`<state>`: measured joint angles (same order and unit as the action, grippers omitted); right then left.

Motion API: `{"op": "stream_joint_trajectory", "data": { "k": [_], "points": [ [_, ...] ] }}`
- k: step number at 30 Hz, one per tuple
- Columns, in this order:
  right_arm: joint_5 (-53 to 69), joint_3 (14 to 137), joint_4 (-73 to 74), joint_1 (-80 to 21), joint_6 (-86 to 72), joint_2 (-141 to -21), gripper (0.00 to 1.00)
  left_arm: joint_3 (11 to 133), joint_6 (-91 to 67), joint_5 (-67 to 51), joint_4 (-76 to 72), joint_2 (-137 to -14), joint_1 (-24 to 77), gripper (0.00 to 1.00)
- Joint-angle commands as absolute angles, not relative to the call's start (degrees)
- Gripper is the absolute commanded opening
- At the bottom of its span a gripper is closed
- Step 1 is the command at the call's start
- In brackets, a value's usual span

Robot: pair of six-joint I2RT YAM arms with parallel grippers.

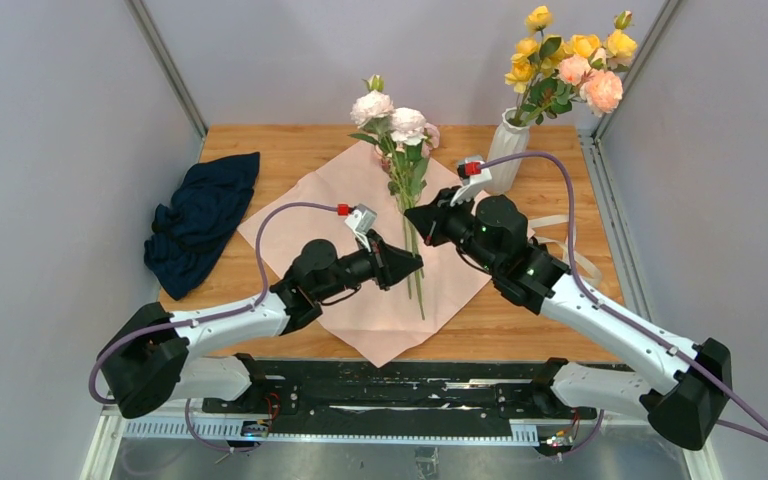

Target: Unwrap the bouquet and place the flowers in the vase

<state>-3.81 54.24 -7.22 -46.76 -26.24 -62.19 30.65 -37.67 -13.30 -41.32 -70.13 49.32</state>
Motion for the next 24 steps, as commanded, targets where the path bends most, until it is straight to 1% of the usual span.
{"op": "stream_joint_trajectory", "data": {
  "k": [1,3,7,14,15,16,19,22,24],
  "points": [
    [-5.39,52.27,-4.57,-47.55,-26.50,-59.85,0.00,33.88,-31.32,-12.48,-34.82,-69.30,49.75,0.00],
    [-5.53,51.70,-4.21,-47.55,-26.46,-58.88,0.00,35.13,-27.47,-11.07,-28.65,-68.69,49.82,0.00],
    [-5.16,50.53,-3.47,-47.55,-26.68,-56.86,0.00,36.17,-22.64,-6.23,-21.12,-66.94,49.77,0.00],
    [-5.46,48.06,-1.21,-47.55,-26.72,-53.18,0.00,40.34,-17.29,8.28,-7.40,-63.56,49.77,0.00],
    [-6.13,47.81,-0.94,-47.55,-26.44,-52.76,0.00,40.84,-17.09,8.73,-6.53,-63.37,49.83,0.00],
    [-6.83,47.86,-0.45,-47.55,-26.00,-52.47,0.00,41.15,-17.10,8.74,-6.21,-63.26,49.83,0.03],
    [-8.03,48.28,-0.22,-47.55,-24.50,-52.21,0.00,41.45,-17.80,8.82,-5.74,-62.51,49.80,0.20],
    [-10.73,48.11,-2.53,-47.55,-22.05,-52.43,0.00,41.55,-18.63,8.38,-5.22,-61.39,49.82,0.56],
    [-13.03,47.81,-5.24,-47.55,-19.51,-52.91,0.00,41.27,-19.05,7.35,-5.07,-59.93,49.81,0.70]
  ]
}}
